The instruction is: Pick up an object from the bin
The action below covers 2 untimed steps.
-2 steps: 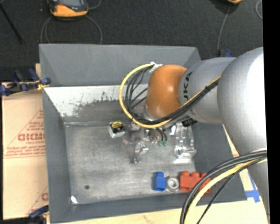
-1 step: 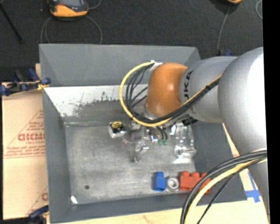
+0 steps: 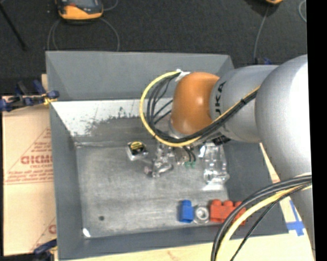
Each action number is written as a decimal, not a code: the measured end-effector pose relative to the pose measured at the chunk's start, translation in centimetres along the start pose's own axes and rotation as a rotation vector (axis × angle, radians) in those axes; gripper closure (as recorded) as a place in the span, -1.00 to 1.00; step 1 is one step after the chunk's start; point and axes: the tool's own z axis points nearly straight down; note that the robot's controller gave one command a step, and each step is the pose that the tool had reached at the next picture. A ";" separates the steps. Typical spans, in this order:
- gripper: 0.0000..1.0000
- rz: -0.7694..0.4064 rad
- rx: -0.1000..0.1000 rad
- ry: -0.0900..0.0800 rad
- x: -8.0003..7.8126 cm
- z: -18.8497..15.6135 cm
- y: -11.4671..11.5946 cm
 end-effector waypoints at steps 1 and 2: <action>1.00 0.000 0.001 0.007 -0.2 -1.3 -0.1; 1.00 0.000 0.001 0.004 -0.6 -6.9 -0.3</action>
Offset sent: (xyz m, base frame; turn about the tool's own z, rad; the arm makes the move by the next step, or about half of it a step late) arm 0.0001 -0.0001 0.0107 0.0000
